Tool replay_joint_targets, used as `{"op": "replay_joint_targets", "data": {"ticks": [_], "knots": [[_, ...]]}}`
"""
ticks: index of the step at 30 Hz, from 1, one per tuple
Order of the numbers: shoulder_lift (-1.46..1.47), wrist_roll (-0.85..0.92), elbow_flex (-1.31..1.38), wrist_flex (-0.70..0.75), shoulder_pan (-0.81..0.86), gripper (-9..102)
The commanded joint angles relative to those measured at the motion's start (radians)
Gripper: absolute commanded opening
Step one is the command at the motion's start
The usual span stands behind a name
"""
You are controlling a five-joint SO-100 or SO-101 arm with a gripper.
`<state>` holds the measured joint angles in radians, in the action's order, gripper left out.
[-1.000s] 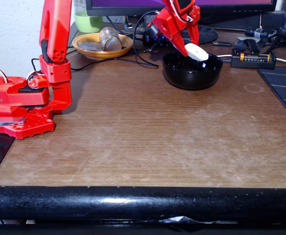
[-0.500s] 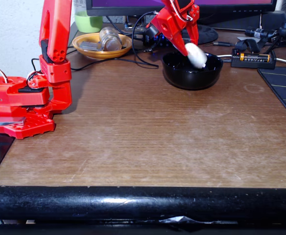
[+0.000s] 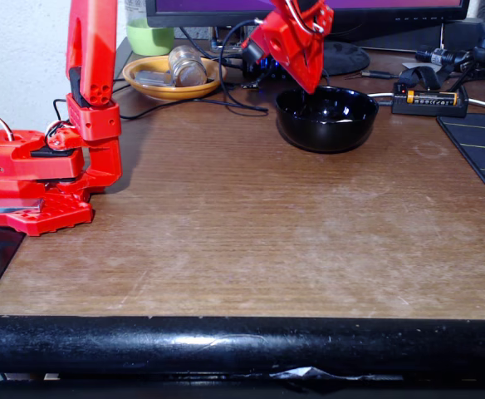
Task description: Ramasse la gomme et mets-la dans le bol.
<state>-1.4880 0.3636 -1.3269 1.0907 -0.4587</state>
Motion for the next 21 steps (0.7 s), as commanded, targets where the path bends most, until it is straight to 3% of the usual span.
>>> {"op": "replay_joint_targets", "data": {"ticks": [1, 14, 21], "knots": [[-0.279, -0.011, -0.084, -0.008, 0.041, -6], [-1.009, 0.049, -0.801, -0.135, 0.462, -6], [-1.419, -0.054, -1.094, -0.046, 0.541, -6]]}}
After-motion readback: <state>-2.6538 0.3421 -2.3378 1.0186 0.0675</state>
